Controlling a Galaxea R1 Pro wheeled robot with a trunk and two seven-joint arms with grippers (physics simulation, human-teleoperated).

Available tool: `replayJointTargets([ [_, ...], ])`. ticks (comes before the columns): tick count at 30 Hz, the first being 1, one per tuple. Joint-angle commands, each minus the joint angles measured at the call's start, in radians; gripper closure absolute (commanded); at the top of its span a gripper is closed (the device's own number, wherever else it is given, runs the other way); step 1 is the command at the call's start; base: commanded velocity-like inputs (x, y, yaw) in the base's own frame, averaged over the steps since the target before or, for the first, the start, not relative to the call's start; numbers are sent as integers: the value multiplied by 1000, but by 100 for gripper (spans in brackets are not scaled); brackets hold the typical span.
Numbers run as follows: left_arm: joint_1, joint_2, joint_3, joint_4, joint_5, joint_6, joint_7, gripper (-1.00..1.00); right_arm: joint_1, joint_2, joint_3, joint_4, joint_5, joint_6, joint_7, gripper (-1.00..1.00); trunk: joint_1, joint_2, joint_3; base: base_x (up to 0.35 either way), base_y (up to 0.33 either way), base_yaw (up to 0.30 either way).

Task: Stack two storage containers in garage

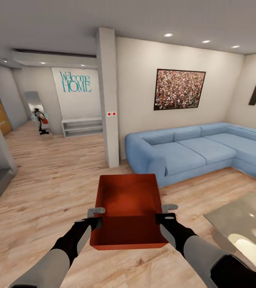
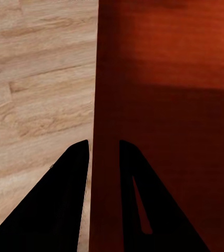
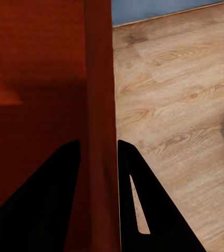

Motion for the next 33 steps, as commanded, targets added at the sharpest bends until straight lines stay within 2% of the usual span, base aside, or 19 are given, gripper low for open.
replayJointTargets([
  [1,-1,1,1,-4,-21,7,17,100,-1,-3,14,6,-3,8,-16,100,1,-3,-2,0,0,286],
  [33,-1,1,1,-4,-21,3,17,100,-1,-3,16,5,-1,10,-19,100,1,-3,-2,0,0,286],
])
